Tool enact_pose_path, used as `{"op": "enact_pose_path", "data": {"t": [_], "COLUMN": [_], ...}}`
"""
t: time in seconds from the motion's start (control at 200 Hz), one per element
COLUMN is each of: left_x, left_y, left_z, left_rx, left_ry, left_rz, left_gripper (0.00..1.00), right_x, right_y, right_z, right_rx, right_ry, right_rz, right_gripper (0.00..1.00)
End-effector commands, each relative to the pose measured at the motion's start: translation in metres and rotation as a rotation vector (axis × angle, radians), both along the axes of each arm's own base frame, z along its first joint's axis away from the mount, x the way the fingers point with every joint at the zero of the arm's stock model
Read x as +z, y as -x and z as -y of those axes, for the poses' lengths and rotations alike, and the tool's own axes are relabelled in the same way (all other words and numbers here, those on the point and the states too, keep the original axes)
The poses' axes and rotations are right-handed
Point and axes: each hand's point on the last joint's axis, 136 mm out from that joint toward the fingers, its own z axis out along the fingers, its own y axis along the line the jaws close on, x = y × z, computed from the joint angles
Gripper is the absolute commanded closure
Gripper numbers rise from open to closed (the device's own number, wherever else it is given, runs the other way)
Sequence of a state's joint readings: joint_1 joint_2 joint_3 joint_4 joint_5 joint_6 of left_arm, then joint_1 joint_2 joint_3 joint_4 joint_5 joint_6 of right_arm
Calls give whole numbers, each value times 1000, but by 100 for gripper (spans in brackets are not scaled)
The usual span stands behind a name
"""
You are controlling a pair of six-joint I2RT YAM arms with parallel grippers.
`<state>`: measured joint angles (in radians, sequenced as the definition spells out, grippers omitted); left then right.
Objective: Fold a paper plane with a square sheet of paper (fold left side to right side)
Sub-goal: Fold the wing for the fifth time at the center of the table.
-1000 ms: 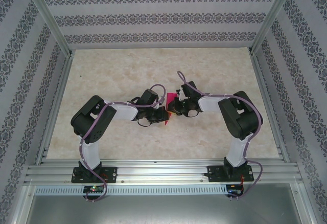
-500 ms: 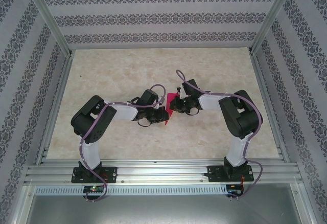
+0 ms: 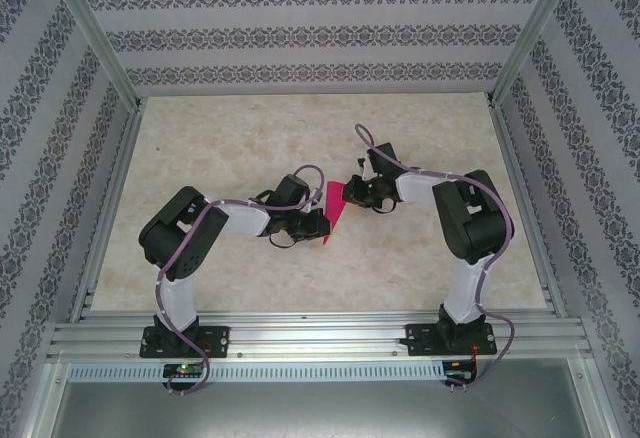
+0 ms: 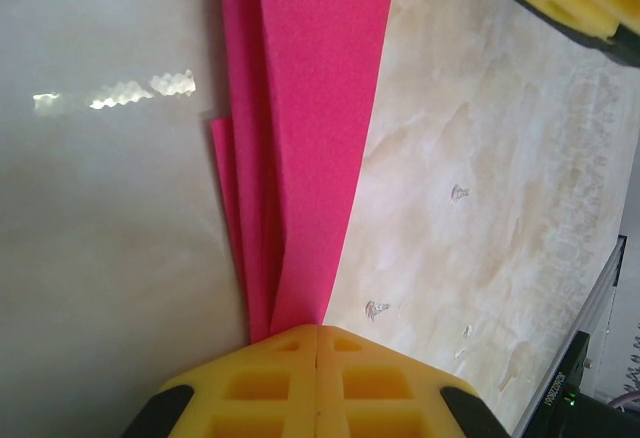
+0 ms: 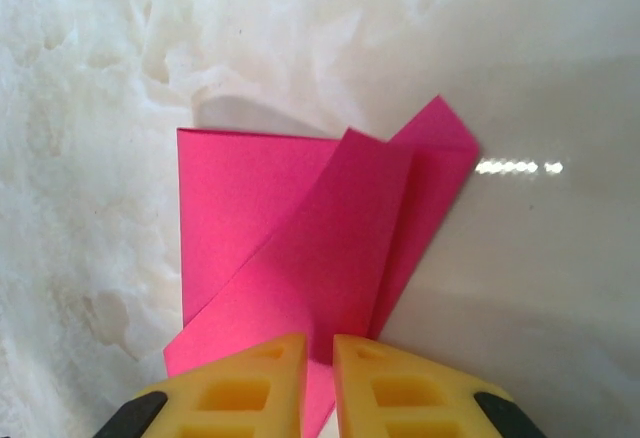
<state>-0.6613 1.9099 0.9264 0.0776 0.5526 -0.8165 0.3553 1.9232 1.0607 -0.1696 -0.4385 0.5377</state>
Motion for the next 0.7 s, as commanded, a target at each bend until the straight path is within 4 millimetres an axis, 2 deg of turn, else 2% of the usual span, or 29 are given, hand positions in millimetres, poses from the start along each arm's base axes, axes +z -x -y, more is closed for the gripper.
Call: {"op": "enact_pose_path", "data": {"t": [0.0, 0.355, 0.47, 0.625, 0.694], "left_x": [-51, -50, -50, -48, -48], "left_y": [38, 38, 38, 37, 37], "left_z": [-20, -21, -21, -21, -21], "left_rx": [-27, -26, -25, -26, -27], "left_ry": [-123, -125, -127, -124, -126], "left_rz": [-149, -147, -147, -139, -141], "left_gripper": [93, 93, 93, 93, 93], "right_x": [-1, -2, 12, 53, 63], "right_y": [-26, -65, -73, -55, -36], "right_z": [18, 46, 51, 46, 36], "right_rx": [-42, -104, -115, -90, -65], "right_ry": [74, 120, 106, 36, -17], "right_rz": [55, 72, 101, 171, 172], "right_gripper": [83, 82, 82, 81, 81]}}
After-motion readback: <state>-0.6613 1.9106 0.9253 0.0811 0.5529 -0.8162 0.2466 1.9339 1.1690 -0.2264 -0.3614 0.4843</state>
